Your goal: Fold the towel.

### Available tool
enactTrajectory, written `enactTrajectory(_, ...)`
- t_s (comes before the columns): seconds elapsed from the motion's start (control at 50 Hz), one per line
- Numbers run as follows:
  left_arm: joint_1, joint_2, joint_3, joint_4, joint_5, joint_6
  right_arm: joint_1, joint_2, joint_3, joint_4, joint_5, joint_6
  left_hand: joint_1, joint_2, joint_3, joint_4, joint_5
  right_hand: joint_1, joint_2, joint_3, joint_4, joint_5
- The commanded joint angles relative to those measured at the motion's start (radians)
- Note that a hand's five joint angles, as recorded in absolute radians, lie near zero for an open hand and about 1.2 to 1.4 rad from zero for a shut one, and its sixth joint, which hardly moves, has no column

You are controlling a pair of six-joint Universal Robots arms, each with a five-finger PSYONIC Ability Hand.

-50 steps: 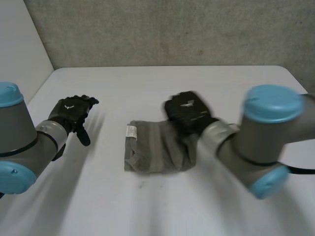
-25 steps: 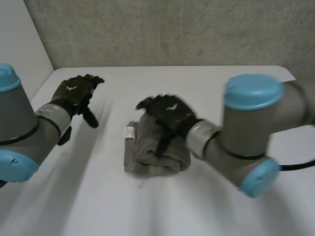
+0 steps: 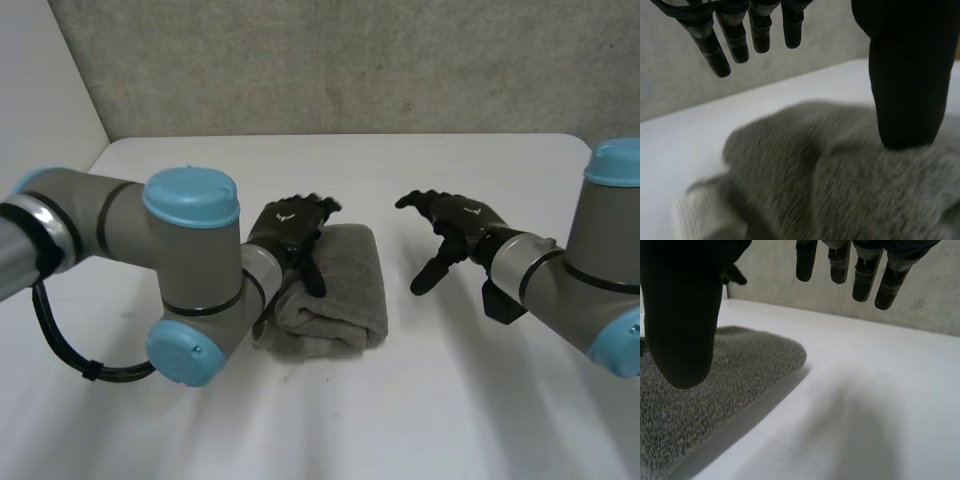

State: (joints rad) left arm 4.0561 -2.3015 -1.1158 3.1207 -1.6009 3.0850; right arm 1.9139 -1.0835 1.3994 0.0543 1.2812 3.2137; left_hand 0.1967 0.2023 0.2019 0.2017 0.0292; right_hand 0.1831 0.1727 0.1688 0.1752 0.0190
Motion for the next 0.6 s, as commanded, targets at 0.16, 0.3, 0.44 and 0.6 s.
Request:
enactTrajectory(0.16, 0.070, 0.005, -0.136, -0.045, -0.082, 0.006, 0.135, 0.198, -0.184, 0.015, -0.065, -0.002, 0.023, 0.017, 0.017, 0.018, 0.016, -0.009, 0.002, 0.006, -0.001, -0.019)
enactTrajectory(0.3, 0.089, 0.010, -0.168, -0.040, -0.080, 0.006, 0.177, 0.320, -0.278, 0.035, -0.068, -0.003, 0.023, 0.017, 0.017, 0.018, 0.016, -0.009, 0.002, 0.006, -0.001, -0.019)
enactTrajectory(0.44, 0.092, 0.008, -0.173, -0.039, -0.083, 0.006, 0.177, 0.386, -0.379, 0.087, -0.060, -0.020, 0.020, 0.014, 0.015, 0.015, 0.013, -0.009, 0.002, 0.006, -0.001, -0.019)
enactTrajectory(0.6, 0.102, 0.059, -0.171, -0.051, -0.102, 0.004, 0.171, 0.308, -0.395, 0.091, -0.060, -0.025, 0.008, 0.002, 0.003, 0.003, 0.001, -0.009, 0.002, 0.006, -0.001, -0.019)
